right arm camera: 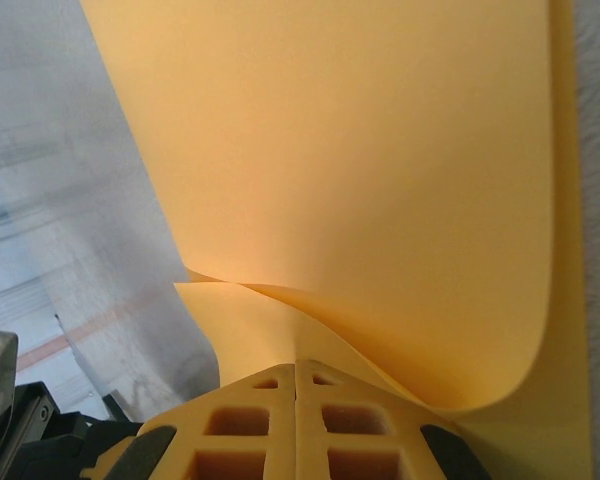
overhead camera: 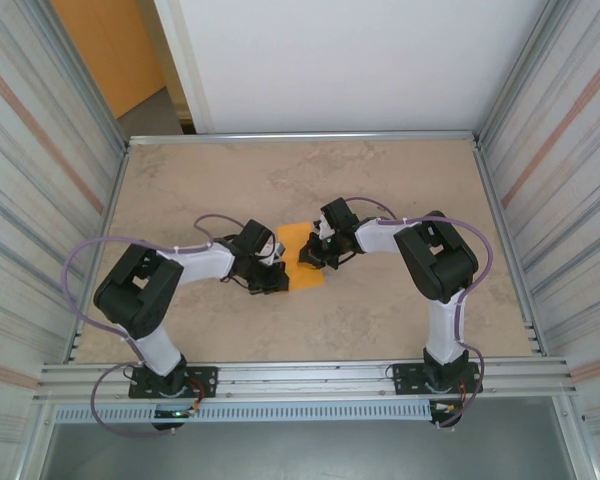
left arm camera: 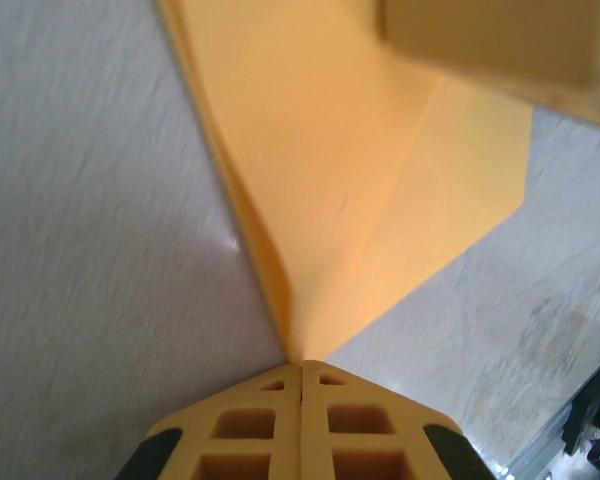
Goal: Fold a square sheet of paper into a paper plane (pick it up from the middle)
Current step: Fold the triangle a second time at the center of the table.
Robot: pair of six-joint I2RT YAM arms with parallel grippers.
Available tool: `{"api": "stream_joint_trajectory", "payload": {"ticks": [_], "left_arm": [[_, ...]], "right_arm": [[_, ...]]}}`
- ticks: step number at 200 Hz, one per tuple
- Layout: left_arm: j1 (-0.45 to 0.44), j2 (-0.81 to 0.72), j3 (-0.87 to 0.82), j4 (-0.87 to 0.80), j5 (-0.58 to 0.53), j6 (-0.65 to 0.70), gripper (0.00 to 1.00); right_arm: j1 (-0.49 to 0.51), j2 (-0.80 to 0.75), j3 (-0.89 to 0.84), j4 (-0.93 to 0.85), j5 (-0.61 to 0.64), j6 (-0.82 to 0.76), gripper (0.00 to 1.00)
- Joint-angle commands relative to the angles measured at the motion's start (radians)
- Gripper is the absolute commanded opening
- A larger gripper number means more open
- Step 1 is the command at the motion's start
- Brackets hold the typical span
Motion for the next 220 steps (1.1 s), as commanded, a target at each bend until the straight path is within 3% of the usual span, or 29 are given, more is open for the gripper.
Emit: {"api": "stream_joint_trajectory", "payload": {"ticks": [1,74,151,220], "left_arm": [[0.012,-0.073,0.020,-0.037,0.013,-0.012,0.02],[0.012,0.053,0.137,-0.008,0.008,-0.068,0.00],[0.012,0.112,0.107,-0.074,-0.059,-0.095,0.00],[0.013,0.102,0.047,-0.061,-0.073,-0.125,0.00]], "right_arm": [[-0.006,0.128,-0.064,-0.200,0.200,0.005,0.00],[-0.006,0.125,-0.063,-0.195,0.196,0.008,0.00],[-0.008,0.114,-0.047,-0.168,0.159,0.001,0.00],[-0.014,0.006,0.113,-0.158,0.047,-0.083,0.11]]}}
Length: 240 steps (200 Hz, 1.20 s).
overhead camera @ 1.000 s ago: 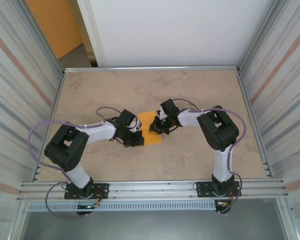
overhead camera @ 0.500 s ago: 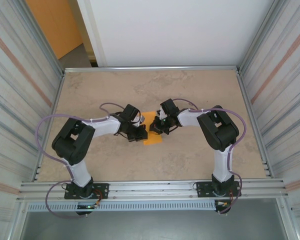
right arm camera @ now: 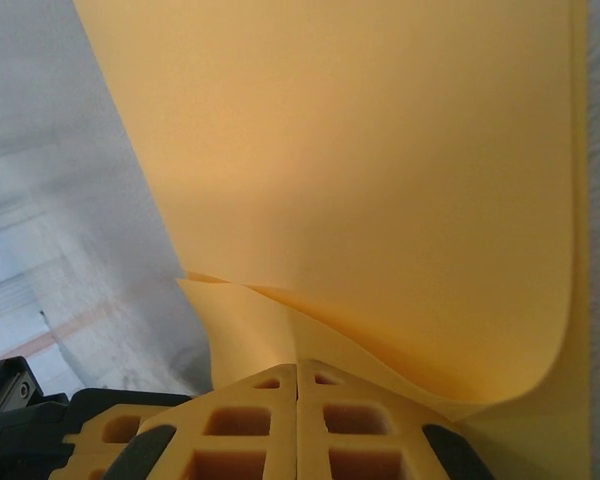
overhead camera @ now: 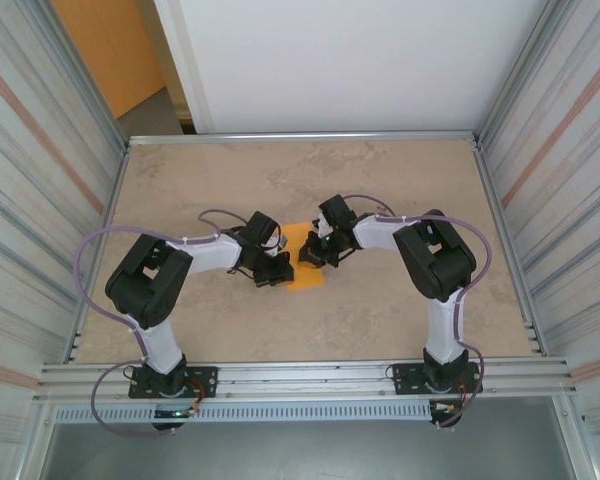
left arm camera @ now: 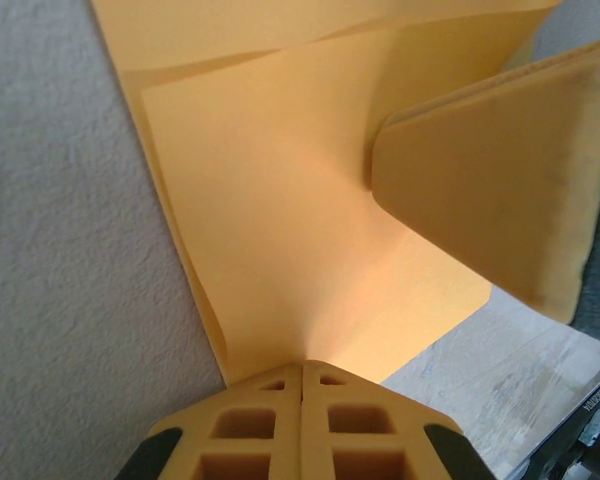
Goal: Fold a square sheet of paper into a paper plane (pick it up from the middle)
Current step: Fold the triangle a second time at the center of the table.
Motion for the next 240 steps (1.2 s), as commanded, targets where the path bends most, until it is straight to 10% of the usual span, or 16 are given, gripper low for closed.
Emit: {"api": "stream_joint_trajectory", "payload": {"ticks": [1,146,240], "left_arm": [[0.006,0.008,-0.052,-0.074,-0.047,-0.022,0.00],[0.006,-0.002,-0.046,-0.069,-0.045,-0.028,0.00],[0.008,-0.018,-0.101,-0.059,-0.040,-0.061,0.00]], "right_arm": [[-0.010,0.001,0.049,-0.067,0.040,-0.046,0.11],[0.061,0.005,-0.023,-0.079,0.037,-0.072,0.02],[-0.167,0.074,0.077,-0.062,0.070,-0.124,0.04]]}}
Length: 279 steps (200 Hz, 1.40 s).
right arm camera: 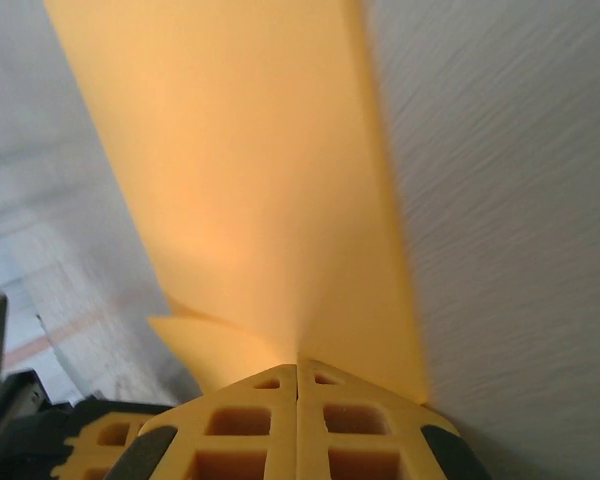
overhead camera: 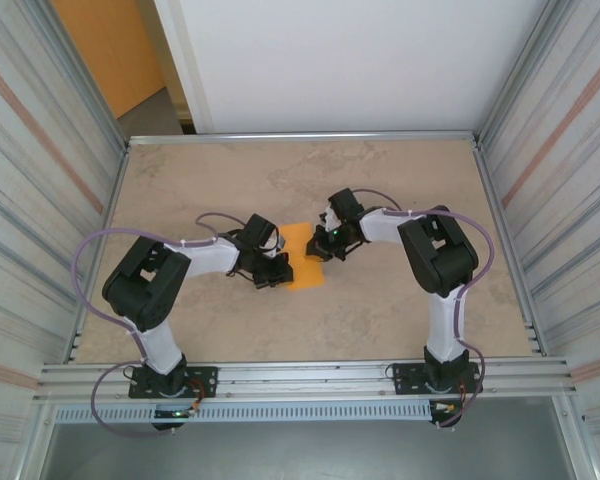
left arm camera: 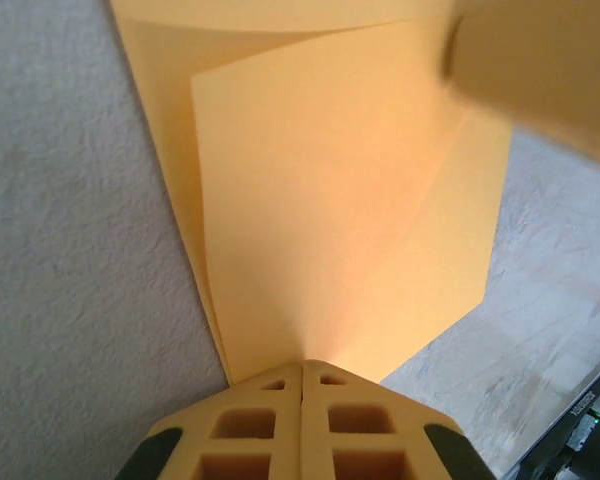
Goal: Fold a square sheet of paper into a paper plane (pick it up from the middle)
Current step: Fold the triangle a second time at the center of the table.
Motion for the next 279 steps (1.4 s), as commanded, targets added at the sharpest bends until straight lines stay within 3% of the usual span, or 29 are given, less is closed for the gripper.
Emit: {"api": "stream_joint_trajectory", "payload": {"ticks": [1,39,81,125,208,279], "left_arm": [[0.005,0.003,-0.056,-0.113,-0.044,-0.025,0.00],[0.005,-0.002,-0.016,-0.112,-0.035,-0.012,0.00],[0.006,-0.002,0.007,-0.106,-0.027,-0.011,0.00],[0.006,-0.009,0.014,-0.097,-0.020,-0.011,0.00],[0.005,-0.076,0.054,-0.001,0.045,-0.023,0.00],[0.005,0.054,0.146,0.061,0.089,-0.060,0.00]], "right_arm": [[-0.080,0.046,0.043,-0.026,0.099,-0.036,0.04],[-0.081,-0.044,0.063,-0.086,0.127,-0.076,0.04],[-0.002,-0.140,-0.013,-0.084,0.128,-0.070,0.04],[0.081,-0.073,-0.017,-0.039,0.085,-0.021,0.02],[0.069,0.012,-0.022,-0.078,0.128,-0.029,0.00],[0.070,0.013,-0.046,-0.075,0.129,-0.016,0.00]]}}
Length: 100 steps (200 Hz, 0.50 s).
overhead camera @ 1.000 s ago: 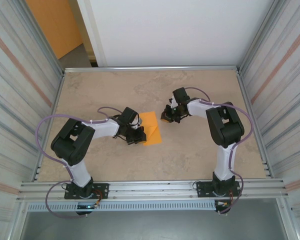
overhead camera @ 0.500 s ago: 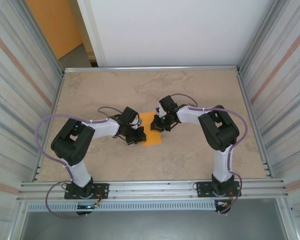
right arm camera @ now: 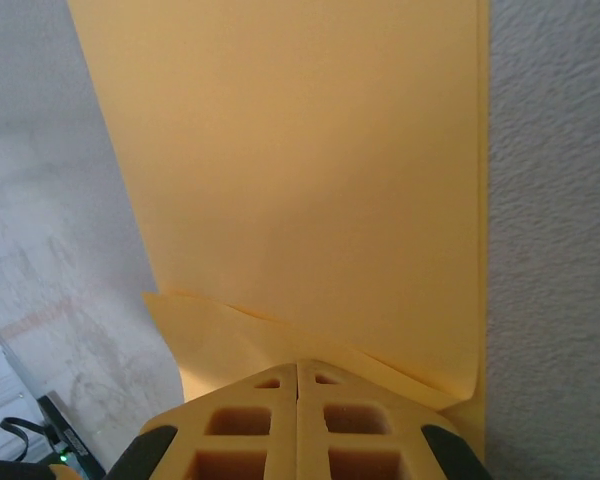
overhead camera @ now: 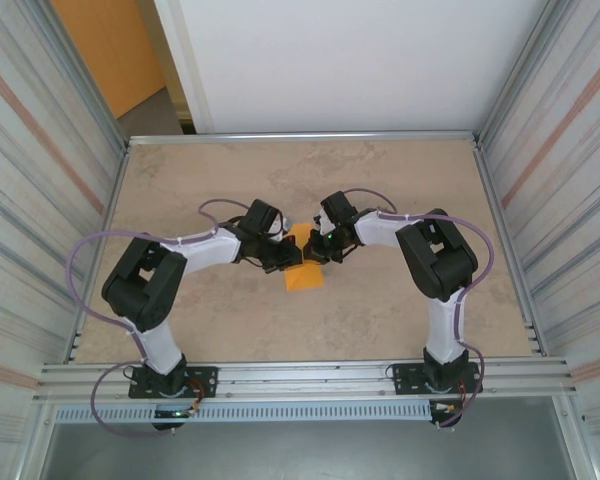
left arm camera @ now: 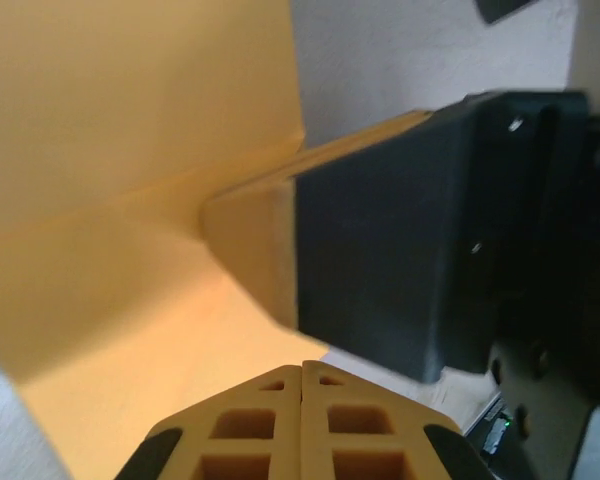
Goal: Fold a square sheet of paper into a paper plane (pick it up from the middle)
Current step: Fold the triangle a second time at the center of the table.
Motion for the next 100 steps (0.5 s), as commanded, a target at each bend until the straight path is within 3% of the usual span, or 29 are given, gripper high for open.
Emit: {"api": "stream_joint_trajectory", "payload": {"ticks": [1,100], "left_arm": [[0.002,0.046,0.022,0.022,0.031,-0.024,0.00],[0.004,0.099,-0.004,0.055,0.005,-0.046,0.00]], "right_arm": [[-0.005,0.044,-0.033,-0.051,0.049,0.017,0.00],[-0.007,0.051,-0.045,-0.033,0.028,0.048,0.00]]}}
